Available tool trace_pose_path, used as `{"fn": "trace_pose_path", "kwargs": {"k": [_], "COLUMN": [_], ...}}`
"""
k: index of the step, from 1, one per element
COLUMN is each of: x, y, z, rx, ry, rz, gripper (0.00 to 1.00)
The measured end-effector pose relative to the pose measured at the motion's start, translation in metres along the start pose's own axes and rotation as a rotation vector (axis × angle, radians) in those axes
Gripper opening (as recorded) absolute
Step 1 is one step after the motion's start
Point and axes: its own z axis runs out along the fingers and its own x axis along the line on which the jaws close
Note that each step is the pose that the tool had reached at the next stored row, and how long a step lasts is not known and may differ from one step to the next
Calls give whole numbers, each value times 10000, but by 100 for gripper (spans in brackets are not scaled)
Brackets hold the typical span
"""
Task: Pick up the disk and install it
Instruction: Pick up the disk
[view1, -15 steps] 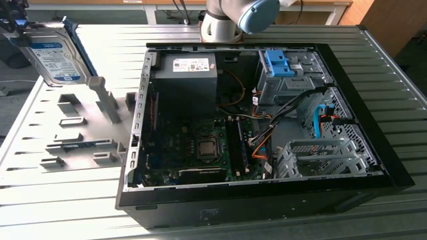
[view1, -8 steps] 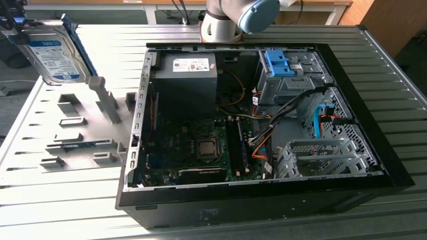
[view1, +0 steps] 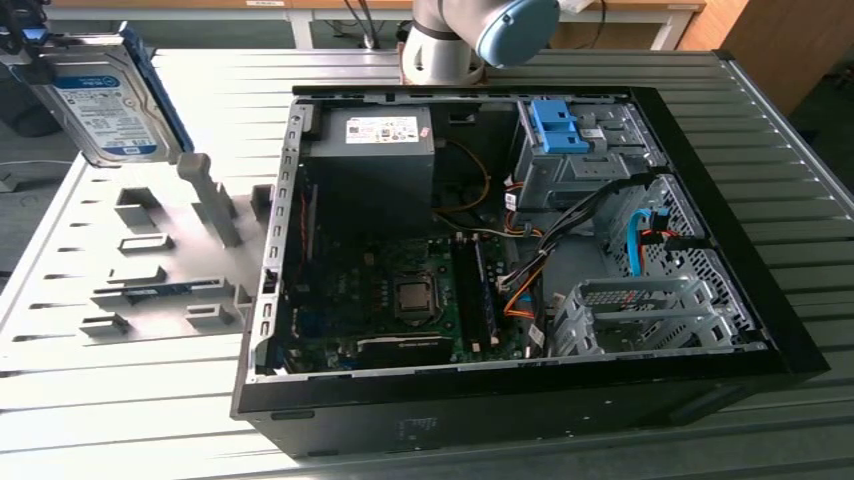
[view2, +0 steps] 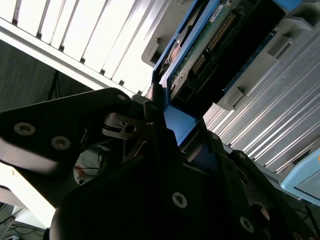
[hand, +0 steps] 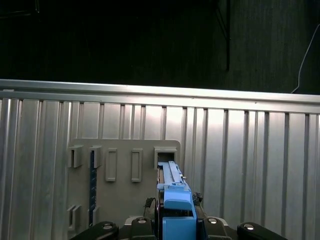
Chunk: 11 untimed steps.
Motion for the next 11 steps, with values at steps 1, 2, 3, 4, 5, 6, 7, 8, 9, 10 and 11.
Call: {"fn": "trace_pose_path", "kwargs": {"k": [1, 2, 3, 4, 5, 6, 7, 8, 9, 10, 11], "x": [0, 0, 0, 0, 0, 0, 0, 0, 0, 0, 0], "y": [0, 0, 0, 0, 0, 0, 0, 1, 0, 0, 0], "z": [-6, -11, -18, -24, -30, -35, -40, -43, -44, -44, -45], "rx": [1, 2, 3, 3, 3, 4, 5, 5, 7, 7, 6], "ry": [0, 0, 0, 0, 0, 0, 0, 0, -1, -1, 0], "rz": [0, -1, -1, -1, -1, -1, -1, -1, 0, -1, -1], "gripper": [36, 36, 36, 36, 36, 36, 36, 36, 36, 36, 36]}}
